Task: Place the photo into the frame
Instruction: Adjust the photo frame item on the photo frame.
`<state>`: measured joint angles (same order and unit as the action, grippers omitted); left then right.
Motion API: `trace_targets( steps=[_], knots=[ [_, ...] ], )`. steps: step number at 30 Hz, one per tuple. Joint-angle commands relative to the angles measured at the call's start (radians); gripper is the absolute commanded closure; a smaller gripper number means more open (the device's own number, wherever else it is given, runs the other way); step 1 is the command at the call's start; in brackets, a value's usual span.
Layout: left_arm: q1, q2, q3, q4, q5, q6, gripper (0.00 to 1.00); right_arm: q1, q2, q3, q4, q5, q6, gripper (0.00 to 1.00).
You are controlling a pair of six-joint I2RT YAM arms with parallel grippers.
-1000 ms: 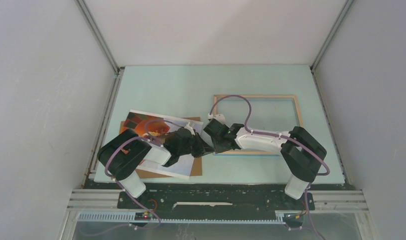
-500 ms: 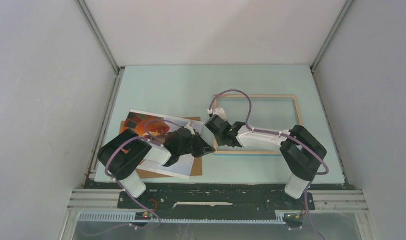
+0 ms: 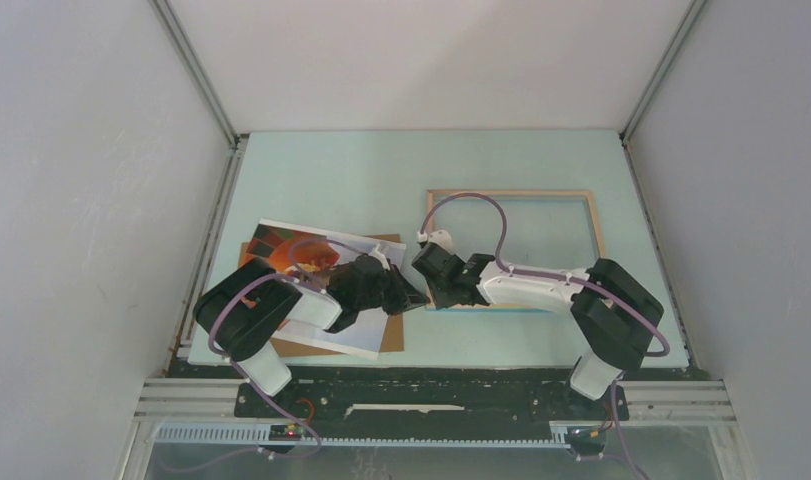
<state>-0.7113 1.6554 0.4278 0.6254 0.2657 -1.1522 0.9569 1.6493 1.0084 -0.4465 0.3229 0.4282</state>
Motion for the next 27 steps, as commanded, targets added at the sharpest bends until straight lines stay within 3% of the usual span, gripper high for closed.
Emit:
trace_targets(
  steps=[1,11,18,22,27],
  knots=[
    [-0.004,0.052,-0.048,-0.304,-0.103,0.082,0.86,0.006,0.027,-0.001,0.0,0.049,0.071,0.58],
    [-0.003,0.052,-0.047,-0.306,-0.105,0.083,0.86,-0.022,0.112,0.006,0.009,0.088,0.125,0.64],
    [-0.003,0.053,-0.044,-0.308,-0.103,0.082,0.86,0.008,0.004,0.047,-0.052,0.067,0.115,0.62],
    [-0.003,0.05,-0.044,-0.307,-0.103,0.081,0.86,0.003,-0.077,0.061,-0.118,0.048,0.129,0.58],
    [-0.003,0.024,-0.046,-0.313,-0.107,0.093,0.86,-0.019,-0.155,-0.015,-0.164,0.04,0.18,0.44]
  ],
)
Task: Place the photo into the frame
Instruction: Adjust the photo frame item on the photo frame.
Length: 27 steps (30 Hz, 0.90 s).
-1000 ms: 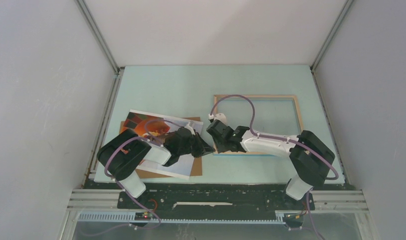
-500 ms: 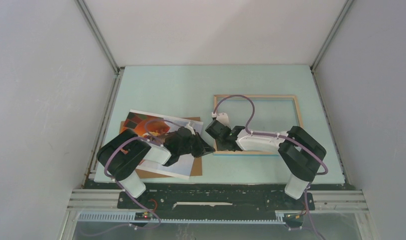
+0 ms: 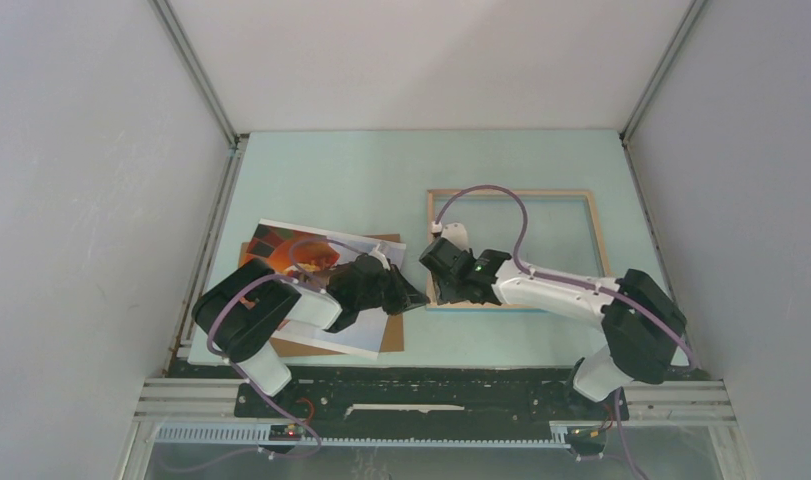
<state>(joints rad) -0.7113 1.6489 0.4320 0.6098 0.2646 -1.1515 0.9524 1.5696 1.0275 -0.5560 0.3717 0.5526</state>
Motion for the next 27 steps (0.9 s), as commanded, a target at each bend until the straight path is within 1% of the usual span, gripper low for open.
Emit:
trace_targets(
  steps=[1,3,6,9,14,21,27],
  knots=[
    [-0.003,0.027,-0.049,-0.299,-0.106,0.093,0.86,-0.019,-0.09,-0.061,-0.036,-0.034,0.062,0.43],
    [-0.003,0.025,-0.048,-0.299,-0.103,0.095,0.86,-0.034,-0.101,-0.102,-0.013,-0.072,0.091,0.43],
    [-0.002,0.026,-0.048,-0.299,-0.103,0.093,0.86,-0.039,-0.083,-0.12,0.011,-0.087,0.106,0.47],
    [-0.003,0.028,-0.049,-0.298,-0.103,0.092,0.86,-0.021,-0.05,-0.096,0.019,-0.068,0.102,0.47],
    [-0.003,0.025,-0.053,-0.298,-0.103,0.093,0.86,0.008,0.022,-0.034,-0.021,-0.011,0.09,0.48],
    [-0.003,0.029,-0.053,-0.298,-0.104,0.09,0.86,0.014,0.055,-0.017,-0.005,0.007,0.096,0.48],
    [-0.004,0.03,-0.056,-0.299,-0.105,0.091,0.86,0.003,0.041,-0.01,0.01,-0.022,0.1,0.51]
  ],
)
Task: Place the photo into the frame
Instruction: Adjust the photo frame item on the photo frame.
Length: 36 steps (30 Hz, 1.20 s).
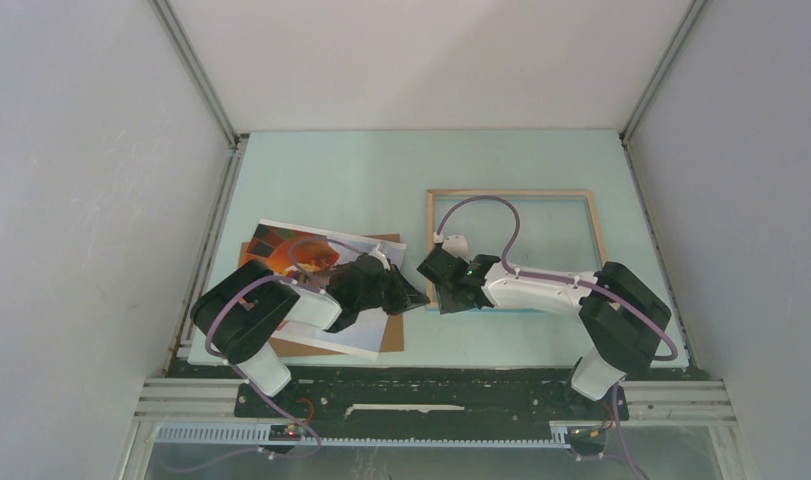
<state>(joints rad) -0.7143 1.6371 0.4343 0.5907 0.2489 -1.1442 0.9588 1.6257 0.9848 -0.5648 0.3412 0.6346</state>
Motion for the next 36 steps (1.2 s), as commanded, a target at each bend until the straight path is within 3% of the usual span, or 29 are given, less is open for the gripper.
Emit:
trace_targets(
  steps=[1,12,18,22,36],
  knots=[
    [0.0,0.042,-0.058,-0.281,-0.091,0.083,0.86,-0.006,-0.022,0.033,0.019,0.007,0.021,0.51],
    [-0.001,0.049,-0.065,-0.271,-0.088,0.072,0.87,-0.006,0.062,0.034,0.024,0.047,0.018,0.52],
    [-0.001,0.059,-0.074,-0.265,-0.087,0.061,0.89,-0.017,0.121,0.063,-0.004,0.141,0.059,0.54],
    [-0.002,0.058,-0.079,-0.265,-0.09,0.057,0.9,-0.031,0.121,0.072,-0.033,0.231,0.104,0.54],
    [-0.004,0.062,-0.077,-0.265,-0.089,0.057,0.9,-0.002,0.121,0.077,0.048,0.281,0.036,0.54]
  ],
)
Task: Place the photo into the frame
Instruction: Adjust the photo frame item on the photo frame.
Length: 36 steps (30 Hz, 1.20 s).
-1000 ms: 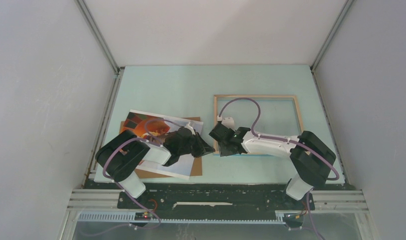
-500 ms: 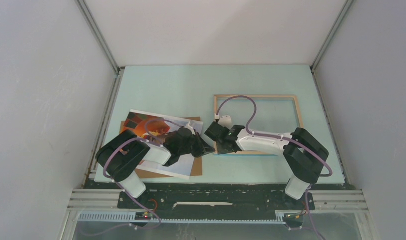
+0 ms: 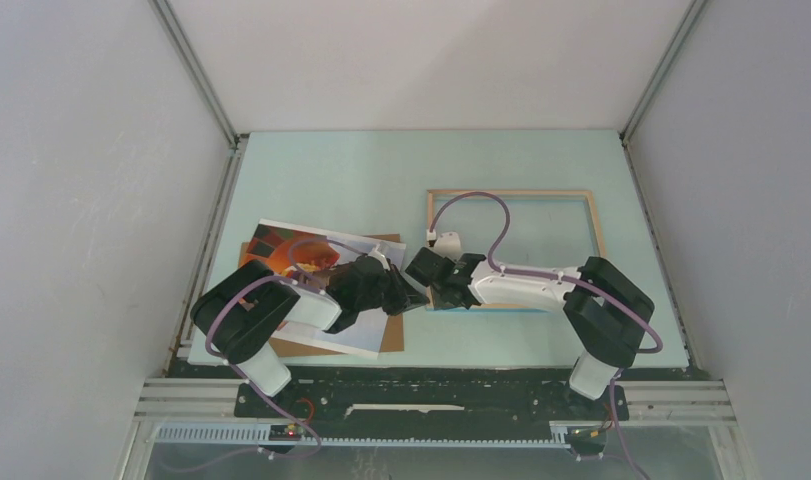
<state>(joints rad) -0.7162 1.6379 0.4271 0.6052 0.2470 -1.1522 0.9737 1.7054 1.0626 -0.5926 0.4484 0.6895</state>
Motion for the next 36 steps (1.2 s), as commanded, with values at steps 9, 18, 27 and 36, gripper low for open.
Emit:
trace_targets(
  steps=[9,18,27,36],
  knots=[
    [-0.002,0.059,-0.066,-0.283,-0.087,0.066,0.9,-0.012,0.054,-0.001,0.129,0.216,-0.102,0.54],
    [-0.003,0.049,-0.058,-0.297,-0.089,0.077,0.9,0.04,-0.157,0.004,0.092,0.102,-0.139,0.53],
    [-0.008,0.016,-0.032,-0.316,-0.089,0.116,0.87,-0.134,-0.378,-0.125,0.055,-0.104,-0.11,0.38],
    [-0.011,0.016,-0.017,-0.341,-0.091,0.133,0.87,-0.236,-0.342,-0.243,0.202,-0.48,-0.071,0.48]
  ],
)
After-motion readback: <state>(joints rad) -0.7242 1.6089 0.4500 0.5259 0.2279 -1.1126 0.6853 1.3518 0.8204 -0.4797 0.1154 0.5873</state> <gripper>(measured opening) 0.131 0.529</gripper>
